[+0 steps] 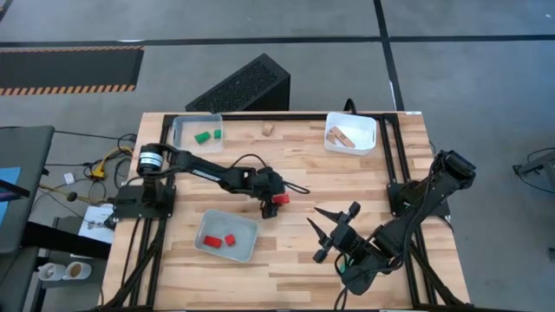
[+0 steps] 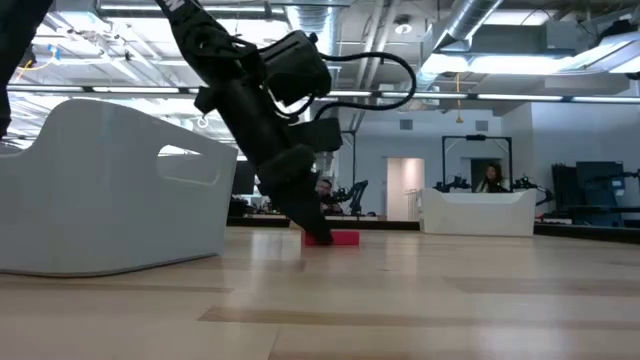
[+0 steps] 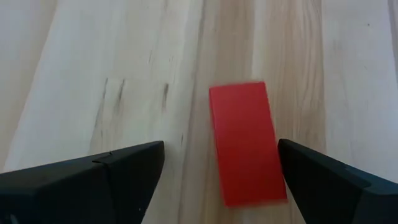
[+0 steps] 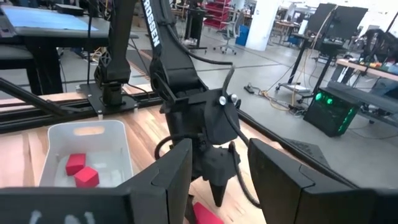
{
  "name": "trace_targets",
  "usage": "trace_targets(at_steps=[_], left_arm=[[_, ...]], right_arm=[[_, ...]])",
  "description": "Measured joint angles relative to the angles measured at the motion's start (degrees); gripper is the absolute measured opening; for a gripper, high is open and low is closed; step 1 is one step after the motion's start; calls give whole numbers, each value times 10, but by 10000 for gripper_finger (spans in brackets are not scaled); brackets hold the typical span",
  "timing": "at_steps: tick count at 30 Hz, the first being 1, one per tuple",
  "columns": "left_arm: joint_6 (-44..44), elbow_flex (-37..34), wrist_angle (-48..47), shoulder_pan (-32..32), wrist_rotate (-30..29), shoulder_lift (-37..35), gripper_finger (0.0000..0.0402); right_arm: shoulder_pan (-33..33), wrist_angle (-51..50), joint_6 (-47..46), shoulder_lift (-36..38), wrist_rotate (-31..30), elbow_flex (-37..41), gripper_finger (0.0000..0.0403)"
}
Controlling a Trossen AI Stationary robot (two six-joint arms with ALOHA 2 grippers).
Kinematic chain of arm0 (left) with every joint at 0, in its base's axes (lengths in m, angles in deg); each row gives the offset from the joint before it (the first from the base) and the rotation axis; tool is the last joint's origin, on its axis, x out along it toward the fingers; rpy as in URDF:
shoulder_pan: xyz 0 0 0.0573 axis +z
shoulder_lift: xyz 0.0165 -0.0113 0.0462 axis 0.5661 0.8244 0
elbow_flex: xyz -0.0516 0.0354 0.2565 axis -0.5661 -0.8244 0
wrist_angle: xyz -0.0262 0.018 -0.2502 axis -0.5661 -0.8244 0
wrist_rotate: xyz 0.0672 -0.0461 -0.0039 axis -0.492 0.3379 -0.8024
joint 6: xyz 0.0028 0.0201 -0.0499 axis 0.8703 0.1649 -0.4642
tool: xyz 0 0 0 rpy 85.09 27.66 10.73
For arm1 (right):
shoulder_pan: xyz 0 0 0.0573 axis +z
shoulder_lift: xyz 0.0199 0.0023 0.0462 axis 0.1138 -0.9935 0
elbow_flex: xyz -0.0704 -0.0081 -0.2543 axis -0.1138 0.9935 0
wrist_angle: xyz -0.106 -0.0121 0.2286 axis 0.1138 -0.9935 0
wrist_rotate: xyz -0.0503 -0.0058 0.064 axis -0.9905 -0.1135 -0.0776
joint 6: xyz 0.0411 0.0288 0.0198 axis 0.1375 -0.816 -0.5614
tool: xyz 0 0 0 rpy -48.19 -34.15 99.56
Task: Sort & place blocks by color
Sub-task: Put the red block into the gray bin
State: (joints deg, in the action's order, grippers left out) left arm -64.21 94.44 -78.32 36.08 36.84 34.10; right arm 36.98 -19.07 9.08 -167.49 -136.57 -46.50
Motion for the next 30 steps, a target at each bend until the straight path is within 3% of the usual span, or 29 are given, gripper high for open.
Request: trace_targets(at_steps=[6, 15, 21, 30], left_arm=[[15, 1, -10, -6, -26, -3, 280], [82, 12, -29, -23, -29, -8, 86], [109, 49, -121, -16, -23, -69, 87], [130, 2, -275, -47, -11, -289, 87]], right_arm=[[-1, -4, -5, 0, 0, 0, 179], [-1, 2, -9, 0, 0, 0, 179], [0, 2, -9, 0, 0, 0, 179], [4, 1, -6, 0, 0, 0, 179]])
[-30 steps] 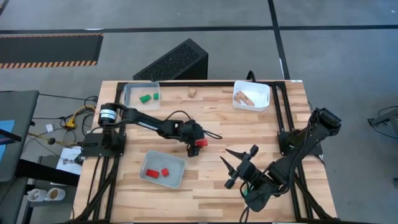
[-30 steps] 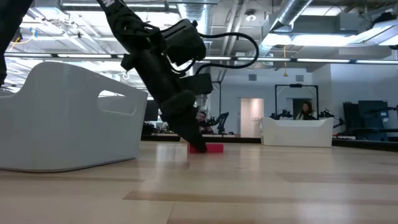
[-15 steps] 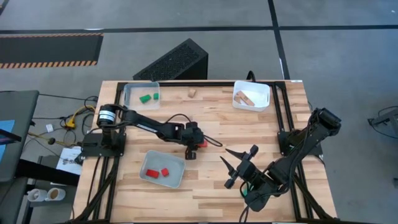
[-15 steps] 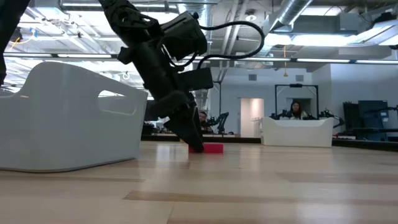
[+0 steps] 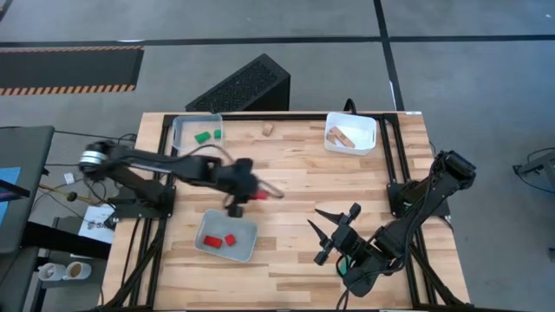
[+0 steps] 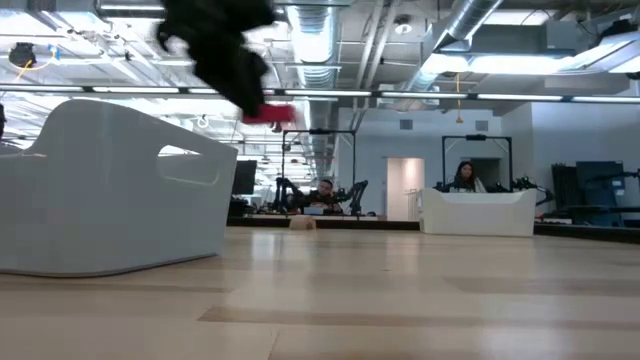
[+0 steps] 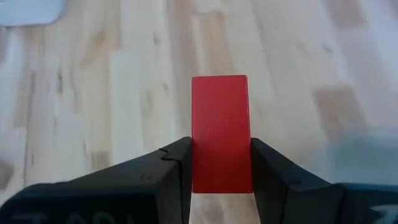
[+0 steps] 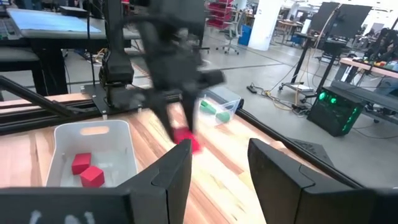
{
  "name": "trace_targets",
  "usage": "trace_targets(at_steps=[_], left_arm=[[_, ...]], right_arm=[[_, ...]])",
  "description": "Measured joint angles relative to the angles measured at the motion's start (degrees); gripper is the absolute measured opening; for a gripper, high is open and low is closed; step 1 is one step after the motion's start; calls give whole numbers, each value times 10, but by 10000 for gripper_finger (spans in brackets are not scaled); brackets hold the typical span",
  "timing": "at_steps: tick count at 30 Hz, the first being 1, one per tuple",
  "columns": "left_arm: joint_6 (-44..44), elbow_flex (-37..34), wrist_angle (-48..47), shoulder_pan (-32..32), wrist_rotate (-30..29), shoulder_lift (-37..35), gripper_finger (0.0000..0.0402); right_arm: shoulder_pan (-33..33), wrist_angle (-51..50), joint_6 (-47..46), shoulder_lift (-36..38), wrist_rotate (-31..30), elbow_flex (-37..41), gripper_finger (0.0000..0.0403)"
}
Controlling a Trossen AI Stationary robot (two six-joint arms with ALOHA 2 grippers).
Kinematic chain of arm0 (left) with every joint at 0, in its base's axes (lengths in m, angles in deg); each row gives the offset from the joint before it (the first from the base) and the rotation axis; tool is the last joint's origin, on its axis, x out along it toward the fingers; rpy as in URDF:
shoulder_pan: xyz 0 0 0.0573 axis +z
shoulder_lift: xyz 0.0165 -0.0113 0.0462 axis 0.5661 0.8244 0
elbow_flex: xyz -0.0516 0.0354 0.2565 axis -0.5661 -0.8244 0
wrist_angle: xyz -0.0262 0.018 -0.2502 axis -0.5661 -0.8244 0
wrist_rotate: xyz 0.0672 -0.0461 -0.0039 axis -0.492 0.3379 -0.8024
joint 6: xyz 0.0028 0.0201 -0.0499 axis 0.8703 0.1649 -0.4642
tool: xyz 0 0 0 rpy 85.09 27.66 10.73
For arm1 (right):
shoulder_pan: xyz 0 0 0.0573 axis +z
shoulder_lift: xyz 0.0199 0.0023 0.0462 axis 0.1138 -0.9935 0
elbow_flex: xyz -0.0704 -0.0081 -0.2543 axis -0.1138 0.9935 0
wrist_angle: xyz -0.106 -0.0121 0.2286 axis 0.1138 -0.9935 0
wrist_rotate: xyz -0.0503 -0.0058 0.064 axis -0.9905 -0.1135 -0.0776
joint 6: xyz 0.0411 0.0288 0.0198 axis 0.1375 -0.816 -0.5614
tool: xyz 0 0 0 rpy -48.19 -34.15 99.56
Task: Sort & place blocks by color
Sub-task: Put the red block into the gray bin, then put the green block into the transparent bin
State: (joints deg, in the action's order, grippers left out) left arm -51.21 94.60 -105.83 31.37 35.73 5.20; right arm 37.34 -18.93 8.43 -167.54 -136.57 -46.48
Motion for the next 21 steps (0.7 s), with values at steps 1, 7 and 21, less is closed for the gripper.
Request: trace_targets(at_steps=[1, 7, 21], left_arm=[[3, -19, -7, -11, 4, -28, 87], [1, -146, -3, -101, 43, -183, 87], [-138, -238, 69, -228, 64, -233, 214]], right_arm=[[0, 0, 0, 0, 0, 0, 179], [-6, -4, 0, 0, 0, 0, 179], [-62, 10, -4, 0, 59, 0, 179]])
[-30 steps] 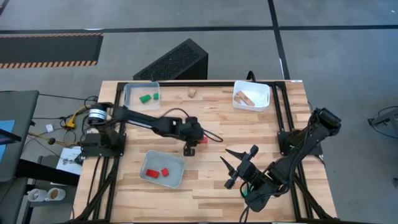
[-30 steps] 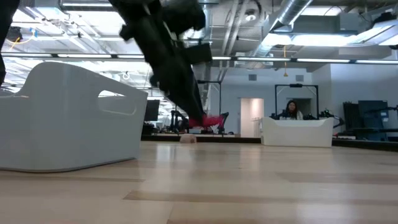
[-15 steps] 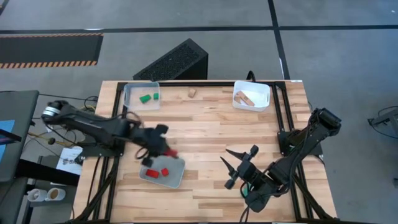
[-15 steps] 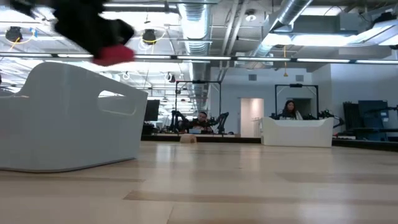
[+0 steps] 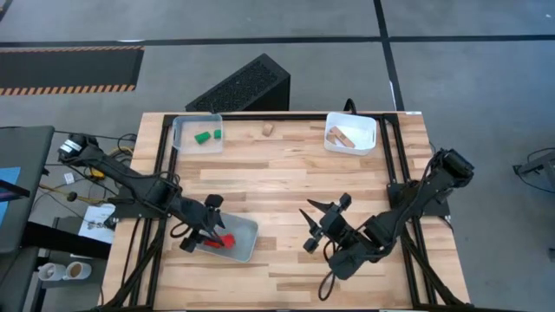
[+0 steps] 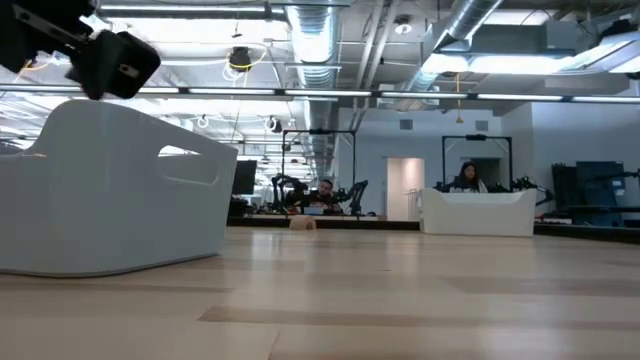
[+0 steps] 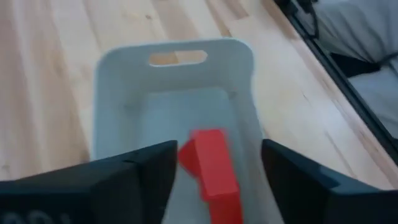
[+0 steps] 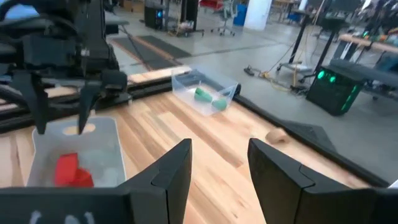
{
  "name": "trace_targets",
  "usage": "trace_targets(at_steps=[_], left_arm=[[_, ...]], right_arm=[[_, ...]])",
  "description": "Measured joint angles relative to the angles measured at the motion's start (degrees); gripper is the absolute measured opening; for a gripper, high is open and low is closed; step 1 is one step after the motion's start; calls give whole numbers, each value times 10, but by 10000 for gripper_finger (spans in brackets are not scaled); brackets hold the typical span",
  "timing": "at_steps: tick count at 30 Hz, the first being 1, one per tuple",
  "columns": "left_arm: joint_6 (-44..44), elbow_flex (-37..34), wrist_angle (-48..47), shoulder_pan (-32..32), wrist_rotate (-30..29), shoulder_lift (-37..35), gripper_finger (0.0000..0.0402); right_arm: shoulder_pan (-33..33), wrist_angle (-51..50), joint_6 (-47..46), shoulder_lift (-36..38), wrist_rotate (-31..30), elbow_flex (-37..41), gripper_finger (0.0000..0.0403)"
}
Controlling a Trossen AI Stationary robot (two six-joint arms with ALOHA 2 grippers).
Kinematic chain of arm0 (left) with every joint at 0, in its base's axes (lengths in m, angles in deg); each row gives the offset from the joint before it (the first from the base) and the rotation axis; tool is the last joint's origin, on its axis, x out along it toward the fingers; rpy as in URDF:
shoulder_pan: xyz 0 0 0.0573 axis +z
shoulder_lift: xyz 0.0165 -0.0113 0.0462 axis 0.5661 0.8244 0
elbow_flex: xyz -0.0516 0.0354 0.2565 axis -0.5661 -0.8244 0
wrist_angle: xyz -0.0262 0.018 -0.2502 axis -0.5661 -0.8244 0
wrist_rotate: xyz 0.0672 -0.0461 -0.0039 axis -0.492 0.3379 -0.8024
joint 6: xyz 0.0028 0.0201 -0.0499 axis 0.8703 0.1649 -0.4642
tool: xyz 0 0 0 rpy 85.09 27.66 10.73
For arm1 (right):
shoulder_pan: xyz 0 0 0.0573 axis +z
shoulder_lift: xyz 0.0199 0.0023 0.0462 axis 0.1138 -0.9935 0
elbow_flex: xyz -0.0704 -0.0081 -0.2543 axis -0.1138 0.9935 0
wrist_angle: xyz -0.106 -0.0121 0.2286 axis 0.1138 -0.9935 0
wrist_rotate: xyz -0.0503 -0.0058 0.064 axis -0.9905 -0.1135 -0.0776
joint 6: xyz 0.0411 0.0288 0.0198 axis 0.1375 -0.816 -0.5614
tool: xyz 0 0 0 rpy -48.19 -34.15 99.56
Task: Sort & place blocks by color
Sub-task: Put the green block into the transparent bin
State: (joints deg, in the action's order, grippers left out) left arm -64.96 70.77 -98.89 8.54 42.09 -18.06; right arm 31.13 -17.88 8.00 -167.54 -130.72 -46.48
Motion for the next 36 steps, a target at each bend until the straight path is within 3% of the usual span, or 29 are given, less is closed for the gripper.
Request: trace_targets(at_steps=[6, 12, 15, 19, 22, 27, 31, 36], left_arm=[[7, 5, 26, 3, -63, -1, 283], [67, 25, 68, 15, -122, -14, 280], [108, -11, 232, 31, -89, -21, 267], [120, -93, 462, 66, 47, -20, 251], [103, -144, 599, 97, 58, -20, 241], [74, -173, 720, 129, 57, -20, 236], [75, -175, 724, 131, 57, -20, 235], [79, -175, 708, 131, 57, -20, 235]], right_arm=[[-15, 3, -1, 0, 48, 0, 179], [-13, -8, -45, 0, 75, 0, 179], [-13, -6, -66, 0, 101, 0, 179], [-15, -6, -116, 0, 138, 0, 179], [-22, -6, -158, 0, 191, 0, 179], [-23, -14, -256, 1, 278, 0, 179], [-11, -77, -411, -1, 322, 0, 179], [-5, -193, -628, -28, 468, 0, 179]])
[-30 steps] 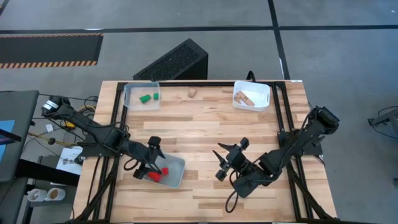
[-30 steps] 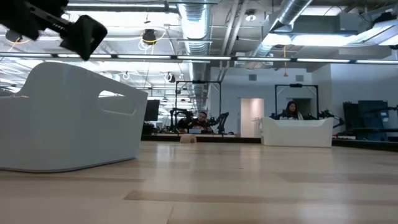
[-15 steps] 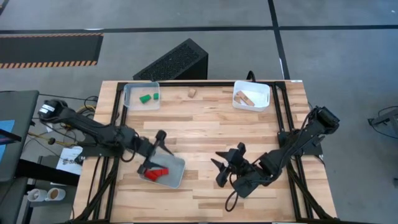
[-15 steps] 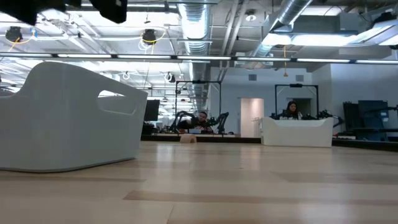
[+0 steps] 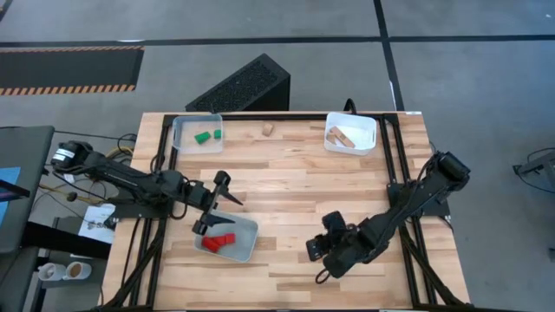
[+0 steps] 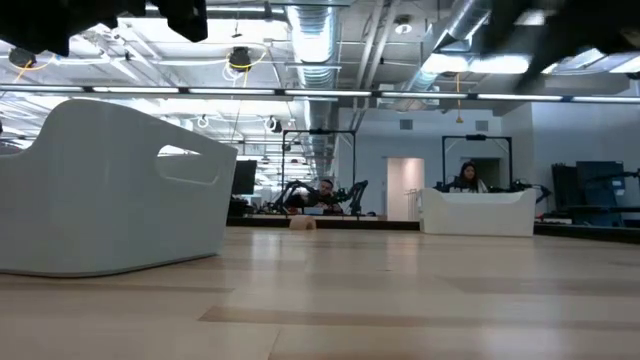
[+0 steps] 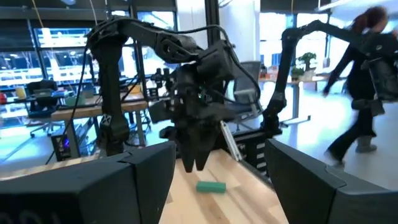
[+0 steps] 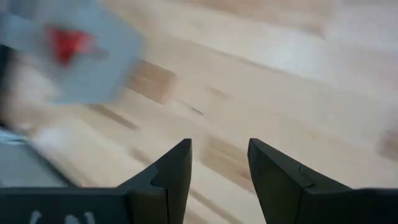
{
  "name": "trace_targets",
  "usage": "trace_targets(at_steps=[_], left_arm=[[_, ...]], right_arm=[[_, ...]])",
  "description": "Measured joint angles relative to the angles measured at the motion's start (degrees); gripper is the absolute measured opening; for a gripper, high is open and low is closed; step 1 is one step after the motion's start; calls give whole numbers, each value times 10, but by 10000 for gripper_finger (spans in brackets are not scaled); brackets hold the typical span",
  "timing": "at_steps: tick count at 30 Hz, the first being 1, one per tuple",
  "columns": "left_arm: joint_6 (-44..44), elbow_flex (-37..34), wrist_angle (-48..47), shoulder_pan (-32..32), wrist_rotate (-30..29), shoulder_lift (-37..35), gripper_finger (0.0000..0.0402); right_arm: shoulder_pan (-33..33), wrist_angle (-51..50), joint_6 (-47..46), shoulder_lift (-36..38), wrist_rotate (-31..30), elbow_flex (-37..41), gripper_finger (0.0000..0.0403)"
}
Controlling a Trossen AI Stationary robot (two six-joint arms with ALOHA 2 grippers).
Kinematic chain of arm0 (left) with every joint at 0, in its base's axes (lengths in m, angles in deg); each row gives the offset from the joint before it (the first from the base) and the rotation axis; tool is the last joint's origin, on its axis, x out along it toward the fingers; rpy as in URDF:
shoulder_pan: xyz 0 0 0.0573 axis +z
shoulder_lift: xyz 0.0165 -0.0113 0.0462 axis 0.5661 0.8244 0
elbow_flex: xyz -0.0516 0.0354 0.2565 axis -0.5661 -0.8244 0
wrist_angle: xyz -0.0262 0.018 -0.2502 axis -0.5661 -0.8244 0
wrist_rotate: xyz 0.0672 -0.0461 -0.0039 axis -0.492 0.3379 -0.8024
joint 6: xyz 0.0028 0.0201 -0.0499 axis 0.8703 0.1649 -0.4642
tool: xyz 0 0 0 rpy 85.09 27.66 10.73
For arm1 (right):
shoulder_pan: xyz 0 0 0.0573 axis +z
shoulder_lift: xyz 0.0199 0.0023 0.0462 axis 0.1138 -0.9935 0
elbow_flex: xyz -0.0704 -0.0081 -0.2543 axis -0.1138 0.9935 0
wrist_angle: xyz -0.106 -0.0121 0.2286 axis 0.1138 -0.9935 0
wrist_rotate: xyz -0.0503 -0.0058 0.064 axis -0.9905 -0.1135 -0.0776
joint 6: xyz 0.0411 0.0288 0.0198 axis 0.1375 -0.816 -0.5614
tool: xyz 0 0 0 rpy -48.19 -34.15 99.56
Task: Sort & place blocks by color
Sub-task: Put the green block into the transparent bin
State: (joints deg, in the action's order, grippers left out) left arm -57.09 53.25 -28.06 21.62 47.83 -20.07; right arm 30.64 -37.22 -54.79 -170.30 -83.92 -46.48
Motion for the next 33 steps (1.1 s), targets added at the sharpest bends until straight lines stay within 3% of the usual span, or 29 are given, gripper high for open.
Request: trace_targets(at_steps=[7, 16, 21, 33], left_arm=[[23, 0, -30, 0, -6, -8, 235], [19, 0, -31, 0, -3, -9, 235], [-9, 0, -50, 0, -2, -9, 235], [-11, 0, -64, 0, -2, -9, 235]], right_arm=[[24, -49, -130, -51, 154, 0, 179], [60, -57, -249, -57, 169, 0, 179], [86, -82, -291, -64, 211, -1, 184], [38, -76, -296, -153, 309, -1, 243]])
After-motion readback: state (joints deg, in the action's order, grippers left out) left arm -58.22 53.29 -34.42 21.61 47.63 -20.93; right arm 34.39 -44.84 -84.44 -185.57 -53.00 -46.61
